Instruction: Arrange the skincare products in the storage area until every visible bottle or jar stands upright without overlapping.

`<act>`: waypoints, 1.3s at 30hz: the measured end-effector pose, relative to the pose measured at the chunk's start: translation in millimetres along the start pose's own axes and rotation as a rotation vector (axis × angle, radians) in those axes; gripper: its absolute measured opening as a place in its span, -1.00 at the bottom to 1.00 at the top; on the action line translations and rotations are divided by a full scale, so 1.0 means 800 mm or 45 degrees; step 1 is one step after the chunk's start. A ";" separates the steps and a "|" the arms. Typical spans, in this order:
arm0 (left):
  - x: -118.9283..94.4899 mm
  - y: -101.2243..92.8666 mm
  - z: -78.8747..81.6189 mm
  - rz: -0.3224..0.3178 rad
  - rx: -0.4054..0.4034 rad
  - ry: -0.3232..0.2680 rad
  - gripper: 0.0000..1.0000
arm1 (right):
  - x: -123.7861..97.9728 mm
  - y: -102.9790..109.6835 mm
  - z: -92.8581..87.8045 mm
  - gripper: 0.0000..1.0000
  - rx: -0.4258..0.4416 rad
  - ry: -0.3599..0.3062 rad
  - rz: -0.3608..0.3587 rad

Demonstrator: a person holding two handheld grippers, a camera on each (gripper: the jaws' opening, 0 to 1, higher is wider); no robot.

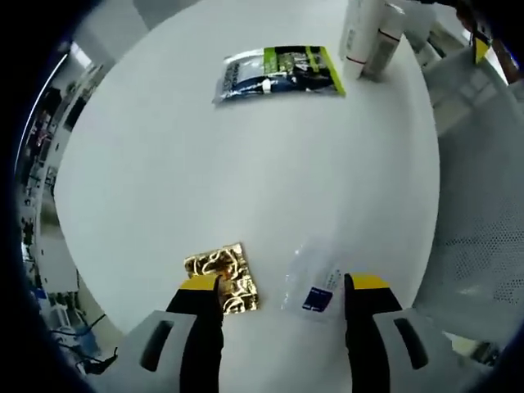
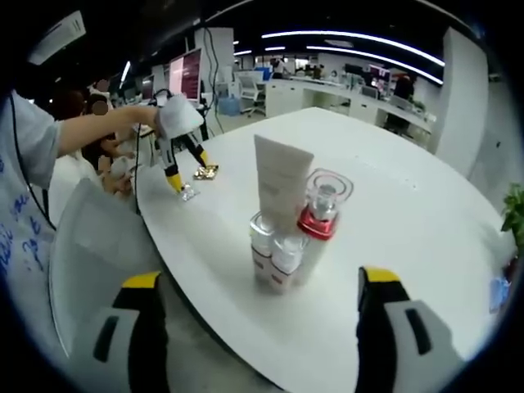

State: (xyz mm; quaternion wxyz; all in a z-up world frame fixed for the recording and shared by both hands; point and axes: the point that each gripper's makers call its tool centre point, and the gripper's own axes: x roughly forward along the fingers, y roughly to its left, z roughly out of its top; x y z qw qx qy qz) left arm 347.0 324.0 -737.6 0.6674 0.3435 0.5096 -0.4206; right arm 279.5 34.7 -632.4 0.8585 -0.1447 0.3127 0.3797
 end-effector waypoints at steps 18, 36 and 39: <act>-0.040 -0.023 0.038 0.097 -0.061 -0.188 0.18 | -0.007 -0.010 -0.002 0.96 -0.006 -0.019 -0.009; -0.083 -0.049 0.086 0.145 -0.254 -0.507 0.42 | -0.012 -0.019 0.001 0.96 -0.021 -0.032 -0.028; -0.091 -0.047 0.088 0.160 -0.307 -0.557 0.46 | -0.012 -0.020 0.000 0.96 -0.020 -0.029 -0.025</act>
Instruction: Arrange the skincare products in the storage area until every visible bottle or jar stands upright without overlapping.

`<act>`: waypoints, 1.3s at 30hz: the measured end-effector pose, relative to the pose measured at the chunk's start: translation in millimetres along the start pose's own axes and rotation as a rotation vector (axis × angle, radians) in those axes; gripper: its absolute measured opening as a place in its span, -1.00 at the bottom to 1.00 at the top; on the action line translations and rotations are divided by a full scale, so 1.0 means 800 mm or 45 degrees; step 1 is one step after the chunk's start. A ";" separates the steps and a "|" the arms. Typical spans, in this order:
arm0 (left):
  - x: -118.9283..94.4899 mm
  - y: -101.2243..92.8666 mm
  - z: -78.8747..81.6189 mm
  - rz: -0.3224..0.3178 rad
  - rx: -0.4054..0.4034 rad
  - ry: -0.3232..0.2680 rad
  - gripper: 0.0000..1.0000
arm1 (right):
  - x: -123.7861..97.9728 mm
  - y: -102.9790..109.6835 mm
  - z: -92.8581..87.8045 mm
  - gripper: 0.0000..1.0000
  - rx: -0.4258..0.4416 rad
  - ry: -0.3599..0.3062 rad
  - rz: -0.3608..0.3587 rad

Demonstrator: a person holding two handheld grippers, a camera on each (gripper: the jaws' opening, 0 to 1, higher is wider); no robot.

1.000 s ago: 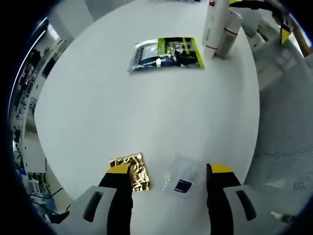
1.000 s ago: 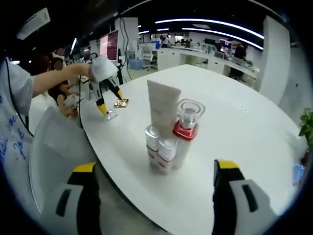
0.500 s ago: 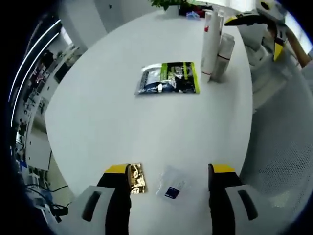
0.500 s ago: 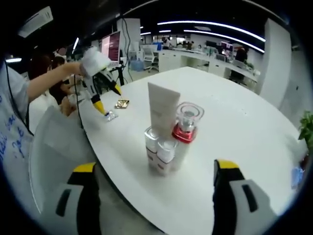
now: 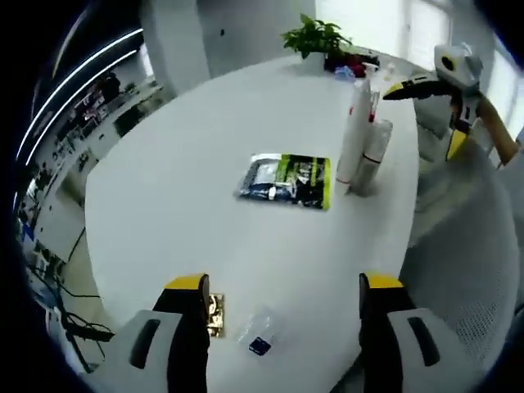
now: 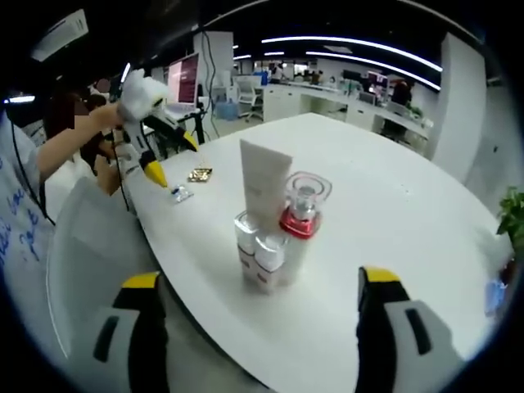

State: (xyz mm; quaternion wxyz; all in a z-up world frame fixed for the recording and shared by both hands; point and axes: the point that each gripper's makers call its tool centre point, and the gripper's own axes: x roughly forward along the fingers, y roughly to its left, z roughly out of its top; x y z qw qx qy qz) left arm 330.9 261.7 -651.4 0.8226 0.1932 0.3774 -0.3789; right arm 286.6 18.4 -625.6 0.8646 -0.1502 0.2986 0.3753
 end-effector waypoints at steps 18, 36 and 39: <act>-0.030 -0.026 0.033 0.137 -0.067 -0.187 0.71 | -0.001 0.002 0.006 0.96 -0.019 -0.014 0.039; -0.041 -0.031 0.036 0.145 -0.083 -0.242 0.81 | -0.003 0.002 0.003 0.98 -0.005 -0.008 0.029; -0.042 -0.031 0.038 0.149 -0.086 -0.254 0.84 | -0.003 0.003 0.003 0.99 -0.011 -0.005 0.032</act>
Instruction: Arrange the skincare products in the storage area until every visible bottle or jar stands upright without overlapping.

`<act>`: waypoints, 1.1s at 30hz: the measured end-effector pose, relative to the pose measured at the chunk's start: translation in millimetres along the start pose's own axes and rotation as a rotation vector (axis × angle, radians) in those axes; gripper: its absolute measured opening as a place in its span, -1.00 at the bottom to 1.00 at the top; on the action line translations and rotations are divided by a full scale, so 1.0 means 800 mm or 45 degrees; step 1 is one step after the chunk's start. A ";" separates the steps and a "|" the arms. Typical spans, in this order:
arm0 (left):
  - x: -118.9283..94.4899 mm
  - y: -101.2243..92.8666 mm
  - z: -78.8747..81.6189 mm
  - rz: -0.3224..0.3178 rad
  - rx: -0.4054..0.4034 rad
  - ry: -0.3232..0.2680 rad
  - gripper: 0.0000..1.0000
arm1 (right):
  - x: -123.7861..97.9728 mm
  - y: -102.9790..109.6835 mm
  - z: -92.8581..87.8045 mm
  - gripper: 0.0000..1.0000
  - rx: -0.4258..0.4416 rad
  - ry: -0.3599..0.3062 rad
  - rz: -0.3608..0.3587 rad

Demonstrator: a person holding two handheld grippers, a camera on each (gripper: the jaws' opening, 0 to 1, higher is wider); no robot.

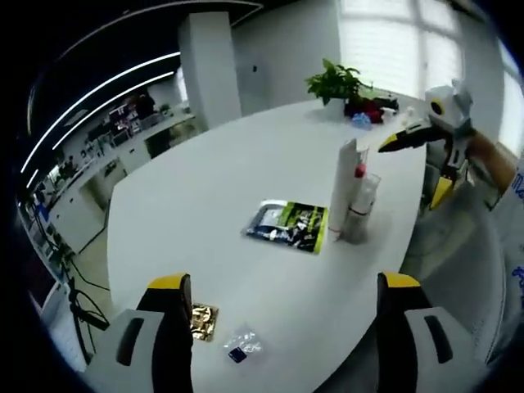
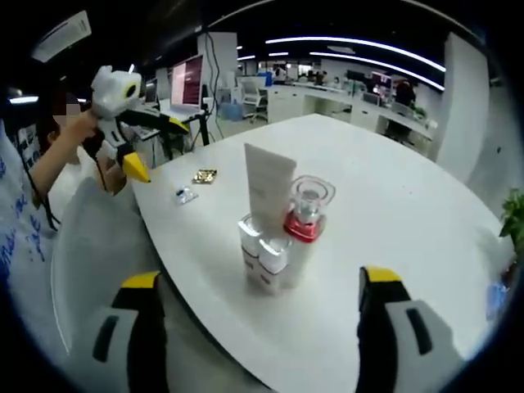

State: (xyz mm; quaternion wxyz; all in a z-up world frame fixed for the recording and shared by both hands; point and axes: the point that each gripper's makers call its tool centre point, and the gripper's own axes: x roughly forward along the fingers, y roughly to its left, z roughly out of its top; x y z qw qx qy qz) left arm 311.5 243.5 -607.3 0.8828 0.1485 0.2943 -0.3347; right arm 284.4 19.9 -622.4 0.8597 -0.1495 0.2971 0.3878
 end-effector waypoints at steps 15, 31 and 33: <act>-0.002 -0.015 -0.012 -0.014 -0.038 -0.009 0.94 | 0.000 0.002 0.001 0.99 -0.020 0.025 0.008; 0.010 -0.033 -0.002 -0.070 -0.050 -0.042 0.94 | -0.002 -0.001 0.004 0.99 0.014 -0.014 0.062; 0.011 -0.032 0.002 -0.075 -0.054 -0.044 0.94 | -0.003 -0.005 0.004 0.99 0.021 -0.011 0.053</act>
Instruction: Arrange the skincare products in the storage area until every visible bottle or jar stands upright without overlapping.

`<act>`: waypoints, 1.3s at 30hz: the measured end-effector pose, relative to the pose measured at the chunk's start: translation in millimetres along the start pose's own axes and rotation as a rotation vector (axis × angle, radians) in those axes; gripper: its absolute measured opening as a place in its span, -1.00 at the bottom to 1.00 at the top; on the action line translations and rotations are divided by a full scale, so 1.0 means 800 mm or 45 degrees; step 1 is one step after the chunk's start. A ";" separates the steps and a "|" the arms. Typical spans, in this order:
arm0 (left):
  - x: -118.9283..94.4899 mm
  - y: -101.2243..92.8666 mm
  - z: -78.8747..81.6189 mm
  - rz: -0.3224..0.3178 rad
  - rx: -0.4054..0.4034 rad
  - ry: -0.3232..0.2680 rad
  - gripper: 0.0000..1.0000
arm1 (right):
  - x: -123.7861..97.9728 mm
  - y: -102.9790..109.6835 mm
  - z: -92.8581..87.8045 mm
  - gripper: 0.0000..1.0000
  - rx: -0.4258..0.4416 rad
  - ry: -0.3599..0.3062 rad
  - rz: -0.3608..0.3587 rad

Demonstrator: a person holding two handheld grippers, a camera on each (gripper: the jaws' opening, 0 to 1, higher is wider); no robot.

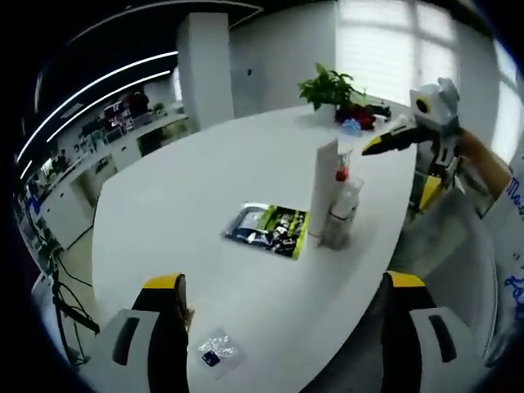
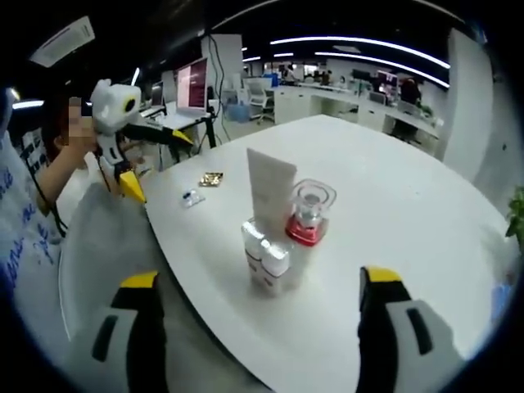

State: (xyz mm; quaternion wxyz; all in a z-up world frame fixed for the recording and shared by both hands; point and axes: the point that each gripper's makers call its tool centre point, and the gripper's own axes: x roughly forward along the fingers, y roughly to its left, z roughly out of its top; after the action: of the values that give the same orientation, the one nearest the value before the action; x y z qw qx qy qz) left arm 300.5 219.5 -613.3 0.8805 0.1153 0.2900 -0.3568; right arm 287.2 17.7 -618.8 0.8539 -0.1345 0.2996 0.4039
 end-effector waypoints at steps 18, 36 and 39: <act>0.032 0.014 0.007 0.002 -0.011 0.040 0.94 | -0.009 -0.034 -0.006 0.76 0.017 0.035 -0.036; 0.067 0.022 0.008 -0.016 -0.038 0.070 0.88 | -0.003 -0.104 -0.007 0.14 0.022 0.153 -0.107; 0.070 0.025 0.010 -0.018 -0.048 0.069 0.85 | 0.003 -0.116 -0.003 0.08 0.022 0.162 -0.109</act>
State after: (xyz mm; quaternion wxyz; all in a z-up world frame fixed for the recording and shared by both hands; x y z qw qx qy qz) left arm 350.1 198.9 -639.8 0.8718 0.1062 0.3212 -0.3544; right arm 358.9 -41.4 -623.5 0.8507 -0.1652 0.3508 0.3549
